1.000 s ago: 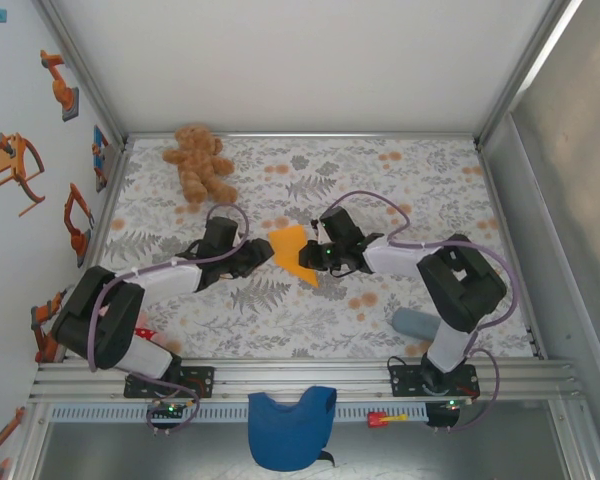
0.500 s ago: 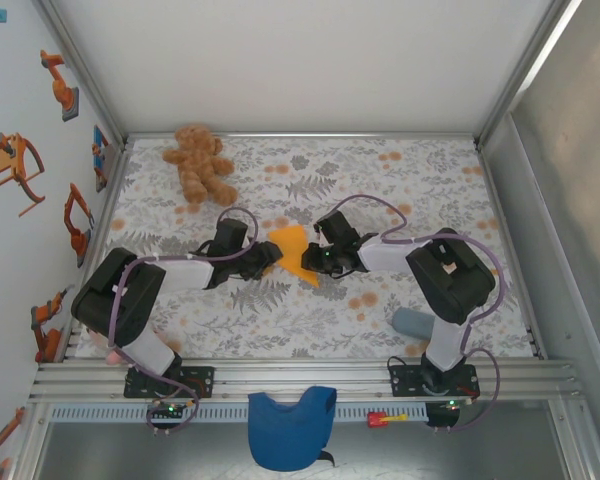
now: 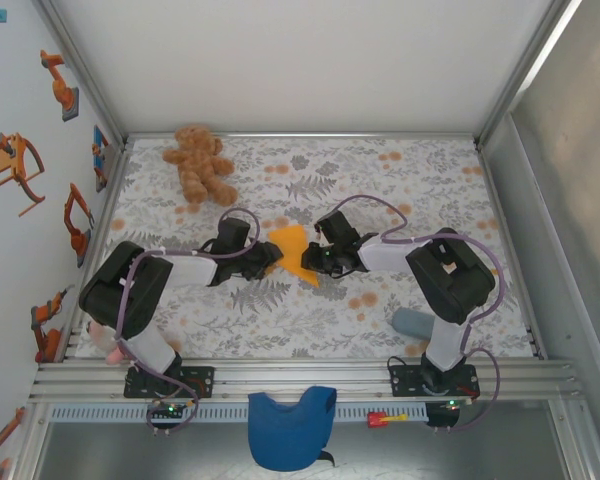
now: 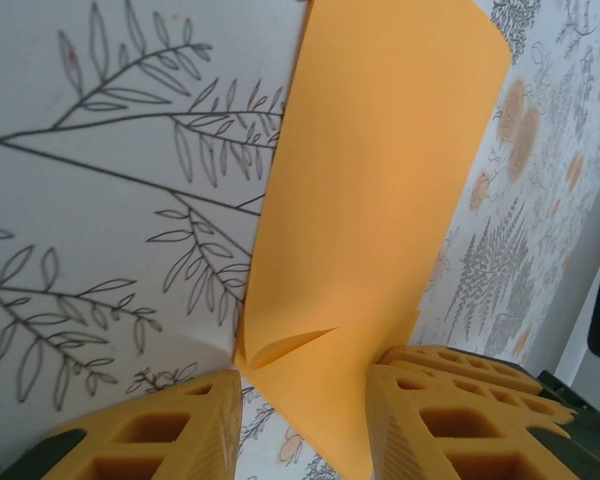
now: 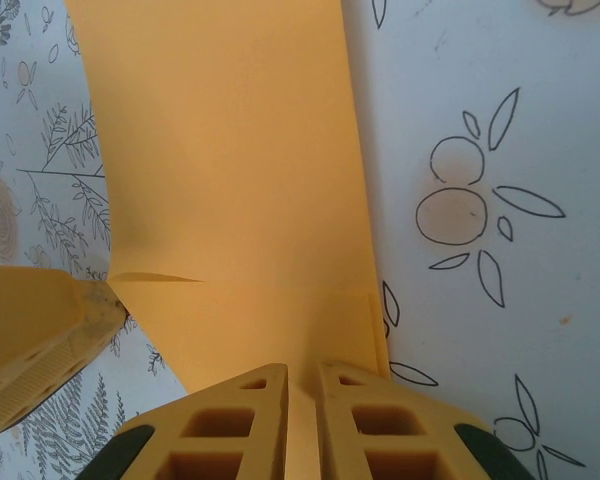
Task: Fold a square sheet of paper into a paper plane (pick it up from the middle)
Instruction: Fourth fold the wing at the center of the table.
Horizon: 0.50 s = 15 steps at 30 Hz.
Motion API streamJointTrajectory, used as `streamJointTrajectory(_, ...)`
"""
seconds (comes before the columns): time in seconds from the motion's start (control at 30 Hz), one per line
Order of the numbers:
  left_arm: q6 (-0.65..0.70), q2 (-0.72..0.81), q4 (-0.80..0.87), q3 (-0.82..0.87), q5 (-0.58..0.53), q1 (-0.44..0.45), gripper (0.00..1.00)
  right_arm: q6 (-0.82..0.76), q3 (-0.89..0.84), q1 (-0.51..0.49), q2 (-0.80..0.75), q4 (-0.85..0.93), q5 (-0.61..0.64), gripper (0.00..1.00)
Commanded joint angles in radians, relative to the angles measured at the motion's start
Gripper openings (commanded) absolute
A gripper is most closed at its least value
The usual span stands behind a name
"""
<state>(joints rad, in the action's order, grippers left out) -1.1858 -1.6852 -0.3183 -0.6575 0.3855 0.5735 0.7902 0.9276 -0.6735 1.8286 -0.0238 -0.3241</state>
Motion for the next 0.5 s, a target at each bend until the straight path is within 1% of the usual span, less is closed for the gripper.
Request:
streamJointTrajectory(0.0, -0.024, -0.024, -0.019, -0.022, 0.011, -0.004, 0.36, 0.018, -0.015, 0.008, 0.028, 0.01, 0.013, 0.15)
streamJointTrajectory(0.13, -0.037, -0.039, -0.075, -0.023, 0.037, -0.003, 0.33, 0.018, -0.015, 0.008, 0.029, 0.01, 0.013, 0.15)
streamJointTrajectory(0.3, -0.038, -0.031, -0.111, -0.024, 0.06, -0.01, 0.32, 0.015, -0.015, 0.009, 0.031, 0.012, 0.012, 0.15)
streamJointTrajectory(0.47, -0.014, -0.037, -0.133, -0.027, 0.114, -0.034, 0.32, 0.012, -0.016, 0.01, 0.032, 0.01, 0.01, 0.15)
